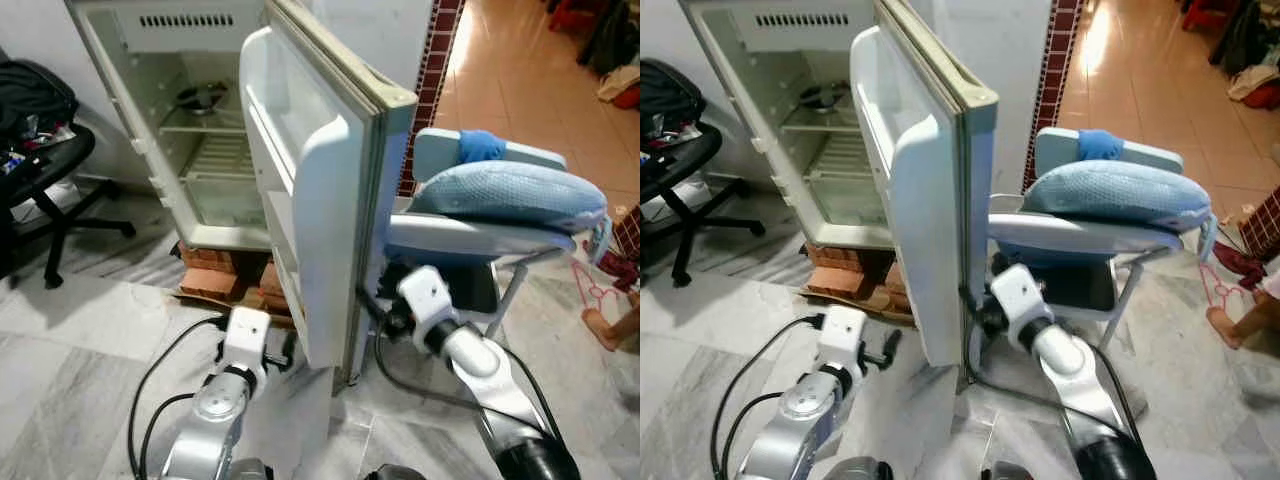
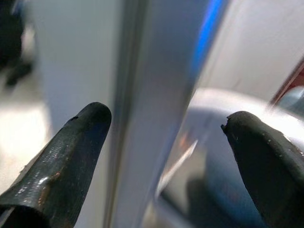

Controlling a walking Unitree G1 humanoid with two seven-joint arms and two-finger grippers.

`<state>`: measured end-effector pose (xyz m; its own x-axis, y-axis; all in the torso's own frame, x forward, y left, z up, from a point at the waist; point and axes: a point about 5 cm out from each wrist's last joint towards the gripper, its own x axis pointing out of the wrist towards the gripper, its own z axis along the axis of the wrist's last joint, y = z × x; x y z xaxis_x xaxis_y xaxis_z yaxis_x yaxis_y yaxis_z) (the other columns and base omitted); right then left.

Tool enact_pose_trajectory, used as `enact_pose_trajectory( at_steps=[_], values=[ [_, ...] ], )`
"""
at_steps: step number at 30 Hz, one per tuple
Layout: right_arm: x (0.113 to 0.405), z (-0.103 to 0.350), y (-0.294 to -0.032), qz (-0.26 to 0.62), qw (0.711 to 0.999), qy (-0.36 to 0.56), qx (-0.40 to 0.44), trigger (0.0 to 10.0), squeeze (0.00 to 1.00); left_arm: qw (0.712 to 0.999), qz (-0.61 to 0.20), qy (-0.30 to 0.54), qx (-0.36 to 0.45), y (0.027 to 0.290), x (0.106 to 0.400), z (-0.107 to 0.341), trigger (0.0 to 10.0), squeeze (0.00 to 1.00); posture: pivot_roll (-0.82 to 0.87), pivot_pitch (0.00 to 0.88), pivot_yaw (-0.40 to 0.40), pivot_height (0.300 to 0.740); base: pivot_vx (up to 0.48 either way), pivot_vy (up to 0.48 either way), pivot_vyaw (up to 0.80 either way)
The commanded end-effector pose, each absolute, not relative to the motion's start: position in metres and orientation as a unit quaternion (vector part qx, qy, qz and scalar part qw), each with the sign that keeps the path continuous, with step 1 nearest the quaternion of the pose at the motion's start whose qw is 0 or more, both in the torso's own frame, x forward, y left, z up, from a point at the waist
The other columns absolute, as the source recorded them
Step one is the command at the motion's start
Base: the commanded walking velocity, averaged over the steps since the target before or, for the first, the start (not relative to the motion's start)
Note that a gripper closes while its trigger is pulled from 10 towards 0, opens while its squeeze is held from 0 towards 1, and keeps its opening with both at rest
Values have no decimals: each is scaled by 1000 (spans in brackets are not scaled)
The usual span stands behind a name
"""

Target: Restocking fridge

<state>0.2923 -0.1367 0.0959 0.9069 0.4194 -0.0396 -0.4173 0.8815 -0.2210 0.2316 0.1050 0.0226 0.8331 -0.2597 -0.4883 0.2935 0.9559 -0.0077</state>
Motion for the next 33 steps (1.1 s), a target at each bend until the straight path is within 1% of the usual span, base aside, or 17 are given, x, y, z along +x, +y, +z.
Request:
enact_pose_trajectory(
  at_steps=[1,4,6,7,8,9,10,11,12,13,15,17,20,21,26,28,33],
  values=[
    [298,114,-139,201,976,-41,-77,10000,0,950,-145,271,46,109,232,18,10000,0,27,38,42,740,0,0,0],
    [301,123,-133,218,973,-50,-52,10000,0,947,-149,280,49,108,232,17,10000,0,24,35,42,740,0,0,0],
    [298,130,-118,290,956,-26,32,10000,0,938,-160,300,60,107,231,16,10000,0,22,33,44,740,0,0,0],
    [298,130,-118,290,956,-26,32,10000,0,938,-160,300,60,107,231,16,10000,0,22,33,44,740,0,0,0],
    [287,141,-102,373,921,-17,108,10000,0,934,-170,306,67,105,230,16,10000,0,20,35,45,740,0,0,0],
    [287,141,-102,373,921,-17,108,10000,0,934,-170,306,67,105,230,16,10000,0,20,35,45,740,0,0,0],
    [276,148,-94,426,894,-16,136,10000,0,932,-173,310,71,105,230,15,10000,0,19,35,45,740,0,0,0],
    [256,161,-85,509,840,-15,187,10000,0,930,-174,315,74,104,230,14,10000,0,16,35,45,740,0,0,0],
    [250,164,-84,527,827,-17,197,10000,0,929,-175,316,74,104,230,13,10000,0,16,35,44,740,0,0,0],
    [251,161,-84,521,831,-14,194,10000,0,929,-175,318,74,104,230,13,10000,0,17,35,44,740,0,0,0],
    [259,147,-89,481,865,-2,146,10000,0,928,-176,321,76,104,230,13,10000,0,16,35,43,740,0,0,0],
    [276,123,-104,395,918,12,41,10000,0,925,-180,324,82,103,230,13,10000,0,18,36,45,740,0,0,0],
    [284,115,-118,335,942,11,-20,10000,0,924,-181,326,83,103,229,13,10000,0,20,38,46,740,0,0,0],
    [291,114,-133,269,963,10,-20,10000,0,924,-180,326,83,104,229,13,10000,0,20,38,46,740,0,0,0],
    [290,110,-159,173,984,13,-42,10000,0,950,-127,280,63,115,239,25,10000,0,14,42,48,740,0,0,0],
    [288,107,-164,150,987,5,-51,10000,0,966,-70,243,59,128,247,33,10000,0,15,43,50,740,0,0,0],
    [279,98,-164,117,991,-15,-62,10000,0,980,27,176,93,166,258,49,10000,0,14,43,49,740,0,0,0]
  ],
)
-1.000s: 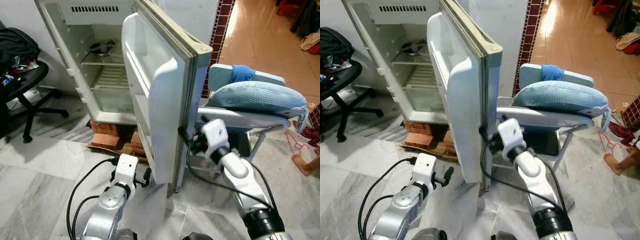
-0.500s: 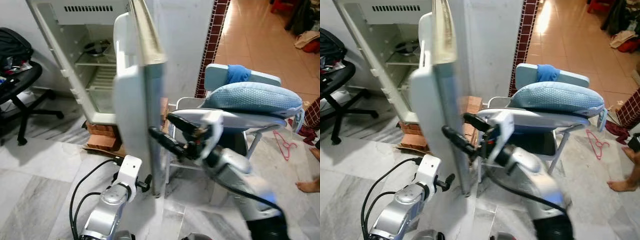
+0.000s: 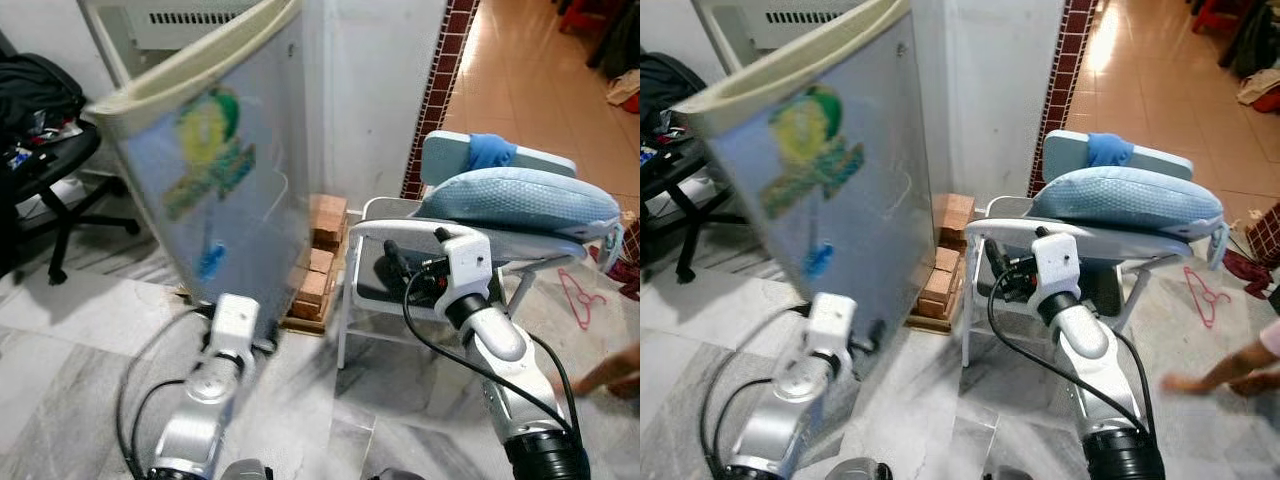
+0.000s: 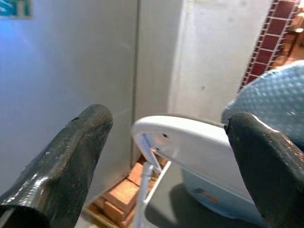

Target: Restocking fridge

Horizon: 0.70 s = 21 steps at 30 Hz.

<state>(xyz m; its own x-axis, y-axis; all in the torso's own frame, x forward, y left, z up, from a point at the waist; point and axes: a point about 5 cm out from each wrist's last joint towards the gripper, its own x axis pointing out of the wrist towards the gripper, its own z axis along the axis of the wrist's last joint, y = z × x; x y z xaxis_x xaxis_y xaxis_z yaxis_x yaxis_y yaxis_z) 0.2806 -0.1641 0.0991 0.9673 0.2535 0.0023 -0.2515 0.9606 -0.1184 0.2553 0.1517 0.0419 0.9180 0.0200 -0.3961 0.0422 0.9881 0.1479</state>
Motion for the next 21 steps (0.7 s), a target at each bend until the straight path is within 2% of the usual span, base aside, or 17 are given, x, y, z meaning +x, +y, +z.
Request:
enact_pose_trajectory(
  at_steps=[1,7,15,21],
  values=[
    [277,95,-165,108,992,-14,-65,10000,0,982,25,160,95,168,259,52,10000,0,16,45,48,740,0,0,0],
    [268,84,-168,82,995,3,-56,10000,0,989,-14,90,120,162,262,66,10000,0,22,45,44,740,0,54,0],
    [269,95,-174,33,998,-28,-47,10000,0,993,16,24,111,158,262,78,10000,0,5,42,47,740,0,480,0],
    [264,99,-175,29,998,-36,-35,10000,0,997,-13,11,80,153,249,78,10000,0,1,36,50,740,0,480,0]
  ],
)
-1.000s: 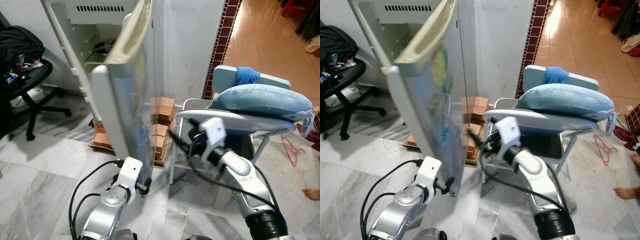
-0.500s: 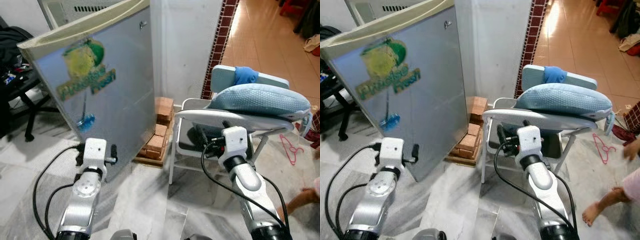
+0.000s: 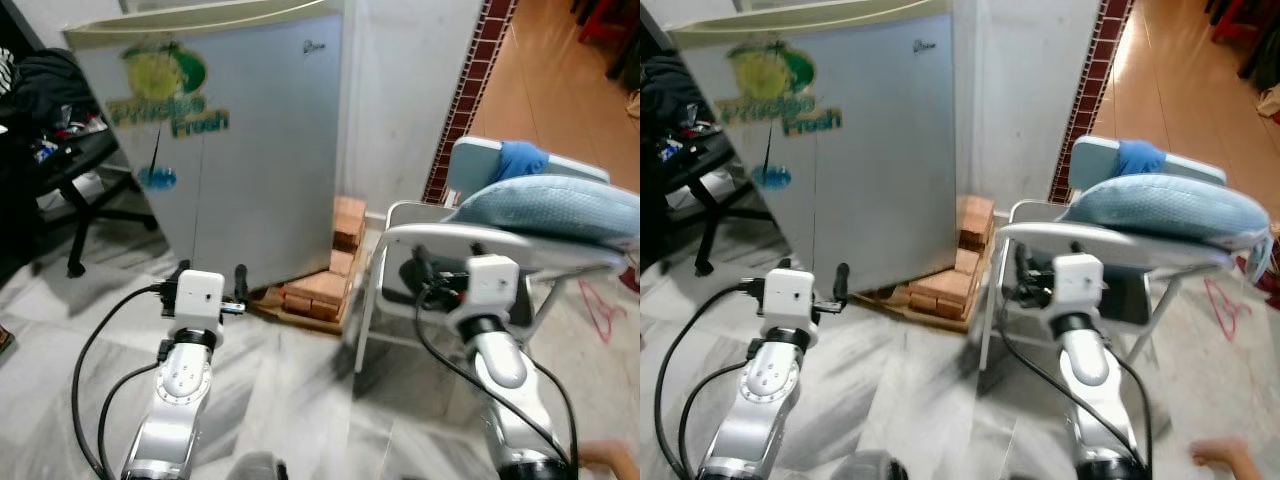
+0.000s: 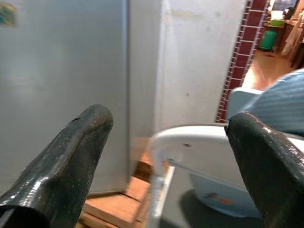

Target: Restocking fridge

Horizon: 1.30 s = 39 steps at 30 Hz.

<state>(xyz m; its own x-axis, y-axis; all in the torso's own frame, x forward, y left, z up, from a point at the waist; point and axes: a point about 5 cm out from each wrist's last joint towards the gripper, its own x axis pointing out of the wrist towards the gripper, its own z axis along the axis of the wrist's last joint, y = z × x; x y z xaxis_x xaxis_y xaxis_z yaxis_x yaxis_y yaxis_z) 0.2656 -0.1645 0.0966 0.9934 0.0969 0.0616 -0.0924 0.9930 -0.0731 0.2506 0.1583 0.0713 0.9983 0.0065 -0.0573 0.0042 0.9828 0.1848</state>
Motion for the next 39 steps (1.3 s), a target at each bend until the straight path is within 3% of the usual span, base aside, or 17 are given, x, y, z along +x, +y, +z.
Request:
enact_pose_trajectory(
  at_steps=[1,11,16,27,39],
  values=[
    [264,100,-176,26,998,-37,-32,10000,0,997,-16,7,75,153,248,79,10000,0,1,36,50,740,0,480,0],
    [266,97,-197,-16,999,-22,18,10000,0,1000,3,11,-25,169,257,86,10000,0,7,32,49,740,0,480,0],
    [269,98,-195,-13,999,-23,40,10000,0,997,2,10,-74,170,260,88,10000,0,7,28,53,740,0,480,0],
    [263,97,-187,13,999,-25,43,10000,0,998,29,19,-58,179,256,83,10000,0,11,34,53,740,0,332,0],
    [262,92,-186,-19,1000,-11,2,10000,0,996,0,56,-64,175,251,72,10000,0,9,52,62,740,0,480,0]
  ],
)
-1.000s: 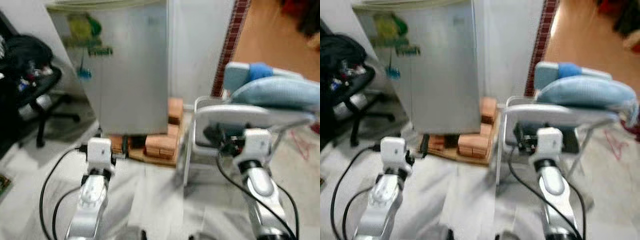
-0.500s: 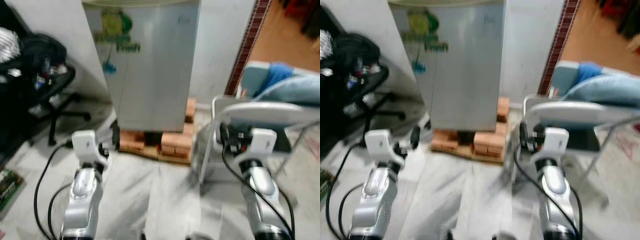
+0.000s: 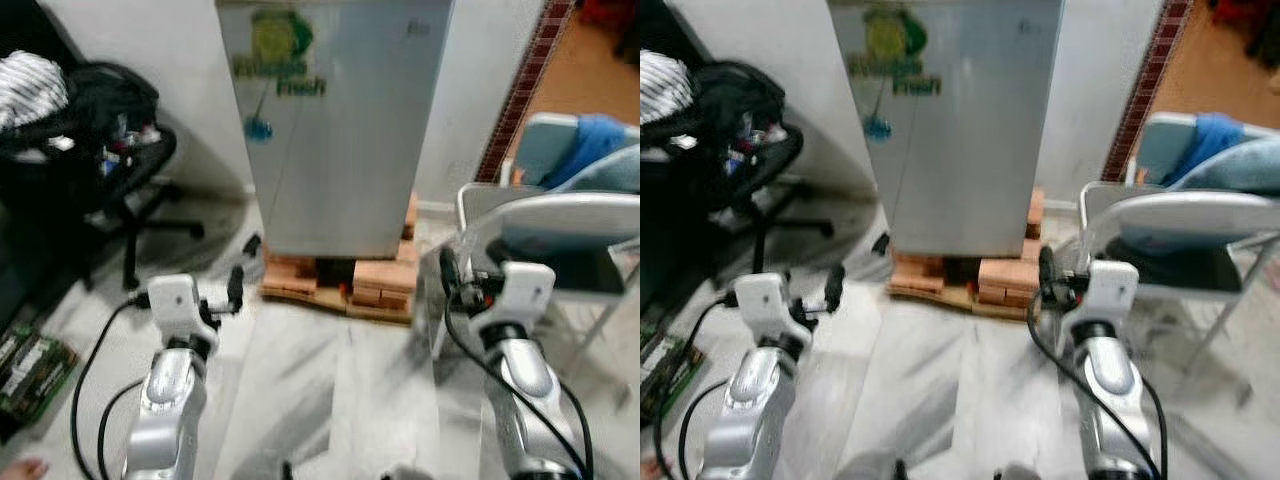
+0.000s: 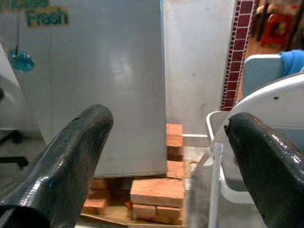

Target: Restocking fridge

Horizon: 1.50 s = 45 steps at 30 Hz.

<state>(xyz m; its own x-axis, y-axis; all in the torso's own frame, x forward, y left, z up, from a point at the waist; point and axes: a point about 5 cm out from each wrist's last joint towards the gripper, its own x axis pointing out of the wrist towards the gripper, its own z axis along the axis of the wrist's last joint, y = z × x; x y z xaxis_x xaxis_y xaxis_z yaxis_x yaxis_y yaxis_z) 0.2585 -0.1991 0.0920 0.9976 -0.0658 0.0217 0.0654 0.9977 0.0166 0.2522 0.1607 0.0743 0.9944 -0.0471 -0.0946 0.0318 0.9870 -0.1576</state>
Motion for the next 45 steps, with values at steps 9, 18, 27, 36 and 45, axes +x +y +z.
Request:
enact_pose_trajectory(
  at_steps=[9,18,27,36,45],
  values=[
    [259,89,-172,7,998,-5,65,10000,0,999,-17,33,-11,175,261,88,10000,0,38,67,78,740,0,480,0],
    [256,85,-166,10,998,11,66,10000,0,998,-30,50,-23,166,262,78,10000,0,32,76,53,740,0,480,-356],
    [264,87,-163,23,999,1,45,10000,0,997,-42,51,-33,158,262,77,10000,0,22,83,62,740,0,461,-800],
    [264,90,-150,50,998,-11,37,10000,0,997,-43,55,-24,163,264,78,10000,0,26,97,62,740,0,468,-581],
    [261,88,-156,43,998,-7,38,10000,0,996,-61,52,-32,154,261,77,10000,0,33,94,46,740,57,437,-178]
  ],
)
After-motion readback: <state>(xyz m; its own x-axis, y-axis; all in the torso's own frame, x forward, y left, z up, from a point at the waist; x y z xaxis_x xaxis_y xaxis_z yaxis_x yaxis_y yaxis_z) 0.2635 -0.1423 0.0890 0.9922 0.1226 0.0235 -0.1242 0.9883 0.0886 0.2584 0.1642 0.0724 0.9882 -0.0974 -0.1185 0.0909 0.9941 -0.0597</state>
